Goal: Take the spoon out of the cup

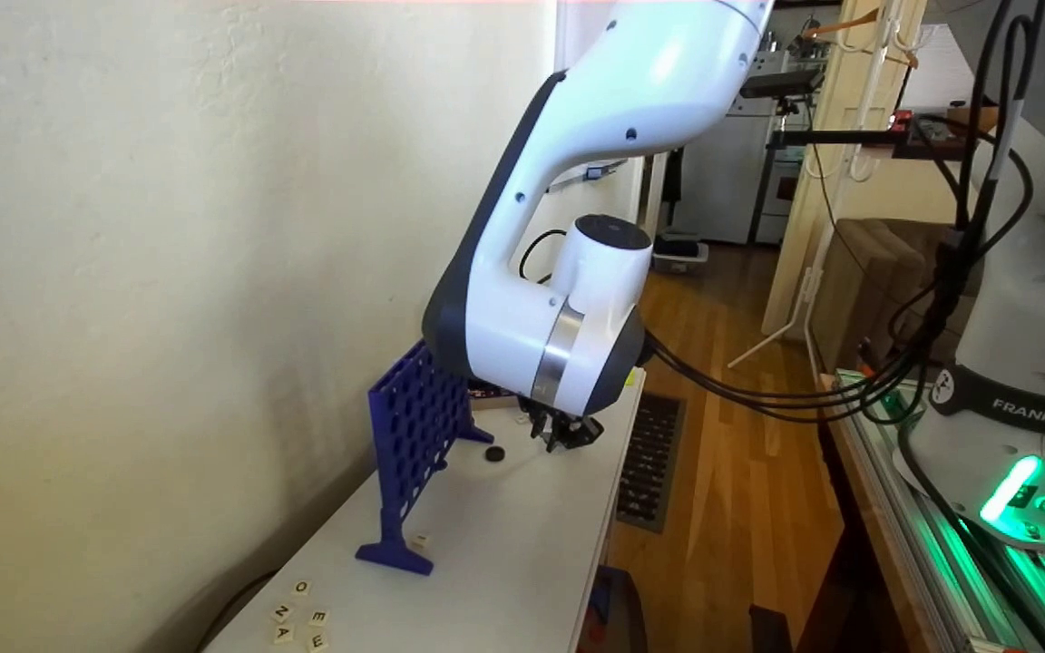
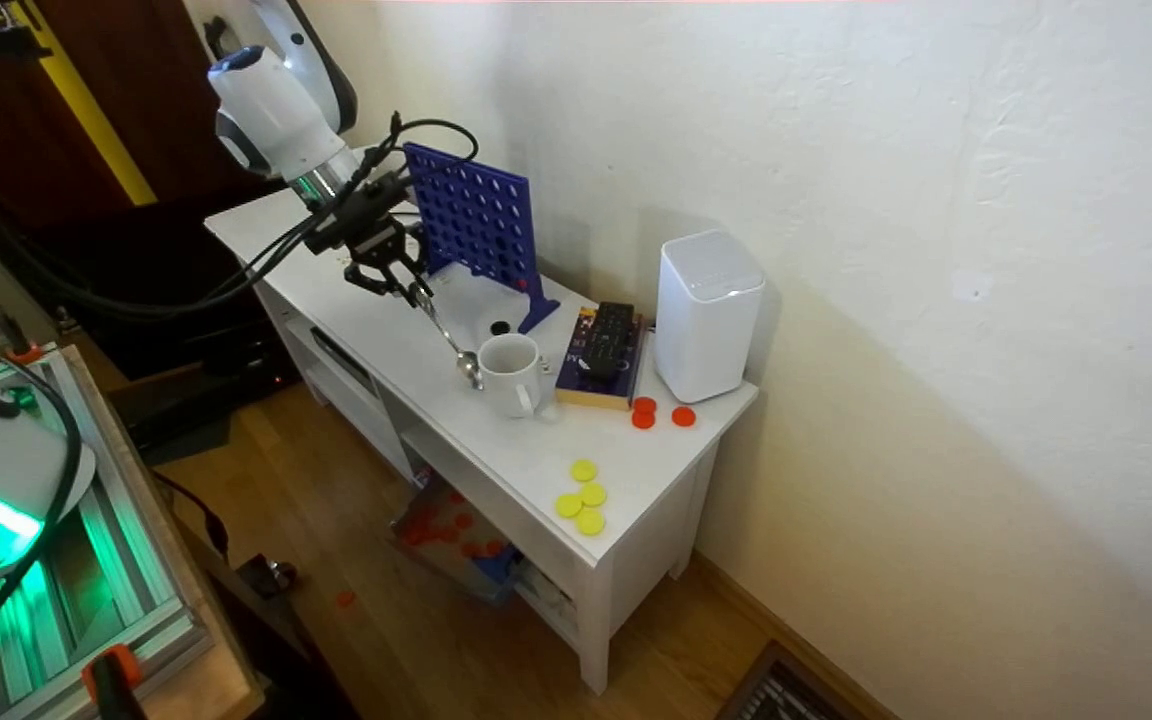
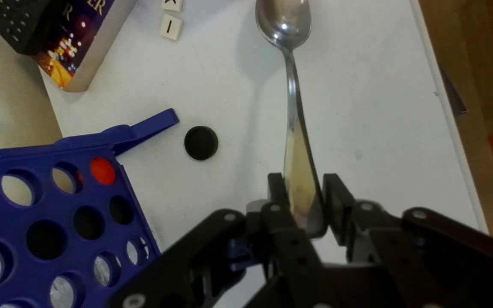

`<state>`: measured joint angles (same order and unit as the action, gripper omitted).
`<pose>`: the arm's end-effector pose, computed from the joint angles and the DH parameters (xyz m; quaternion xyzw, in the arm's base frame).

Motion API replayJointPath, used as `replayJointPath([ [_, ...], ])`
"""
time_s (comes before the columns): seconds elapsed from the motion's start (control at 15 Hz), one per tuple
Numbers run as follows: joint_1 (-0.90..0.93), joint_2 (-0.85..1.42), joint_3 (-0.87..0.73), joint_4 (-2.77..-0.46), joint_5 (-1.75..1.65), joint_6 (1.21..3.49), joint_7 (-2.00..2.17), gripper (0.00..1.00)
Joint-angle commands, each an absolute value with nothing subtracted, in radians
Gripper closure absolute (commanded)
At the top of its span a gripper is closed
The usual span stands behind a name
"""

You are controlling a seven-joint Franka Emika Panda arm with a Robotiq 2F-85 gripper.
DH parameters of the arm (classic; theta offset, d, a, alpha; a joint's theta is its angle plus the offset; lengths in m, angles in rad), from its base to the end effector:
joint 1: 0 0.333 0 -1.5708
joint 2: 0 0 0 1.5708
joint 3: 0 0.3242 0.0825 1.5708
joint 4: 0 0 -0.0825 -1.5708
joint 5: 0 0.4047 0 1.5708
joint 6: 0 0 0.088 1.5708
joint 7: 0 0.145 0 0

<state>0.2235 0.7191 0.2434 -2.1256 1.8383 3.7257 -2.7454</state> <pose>0.4637 0.0843 0.0650 0.8028 0.5584 0.0190 0.2083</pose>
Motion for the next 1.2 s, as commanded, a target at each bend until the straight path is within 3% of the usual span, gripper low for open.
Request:
replayJointPath([
  [0.0, 0.223, 0.718, 0.244, -2.124, 1.839, 3.727, -2.745, 0.93],
  [0.53, 0.120, 0.824, 0.324, -2.194, 1.660, 3.689, -2.735, 0.93],
  [1.13, 0.146, 0.870, 0.336, -2.218, 1.538, 3.679, -2.737, 0.93],
])
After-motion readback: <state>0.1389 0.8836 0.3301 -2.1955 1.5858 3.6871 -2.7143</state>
